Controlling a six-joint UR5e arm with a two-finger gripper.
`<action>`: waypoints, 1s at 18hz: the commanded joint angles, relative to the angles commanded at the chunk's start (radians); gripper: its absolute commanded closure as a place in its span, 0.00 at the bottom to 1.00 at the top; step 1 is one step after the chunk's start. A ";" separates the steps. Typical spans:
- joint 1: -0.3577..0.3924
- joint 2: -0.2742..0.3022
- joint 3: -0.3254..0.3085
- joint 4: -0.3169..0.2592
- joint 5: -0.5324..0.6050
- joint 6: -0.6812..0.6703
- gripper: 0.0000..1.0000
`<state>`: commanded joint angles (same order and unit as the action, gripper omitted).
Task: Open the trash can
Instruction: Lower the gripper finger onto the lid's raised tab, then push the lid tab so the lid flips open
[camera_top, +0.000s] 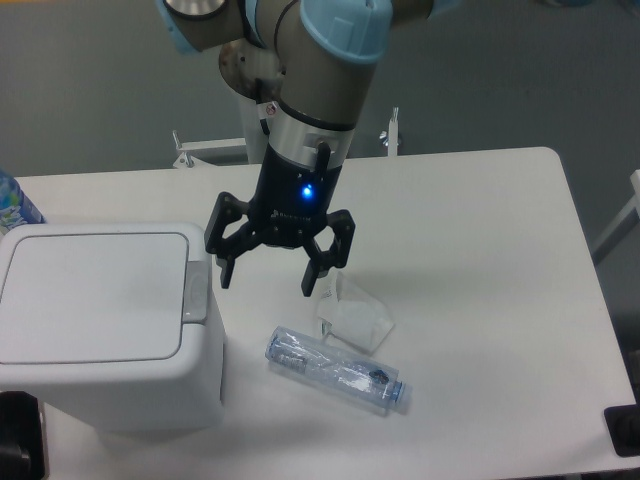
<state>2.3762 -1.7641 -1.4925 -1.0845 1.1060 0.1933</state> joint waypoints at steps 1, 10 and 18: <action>-0.003 -0.005 -0.002 0.000 0.002 0.002 0.00; -0.032 -0.026 -0.003 0.011 0.005 0.002 0.00; -0.032 -0.038 -0.003 0.017 0.006 0.003 0.00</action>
<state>2.3439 -1.8024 -1.4956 -1.0677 1.1121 0.1963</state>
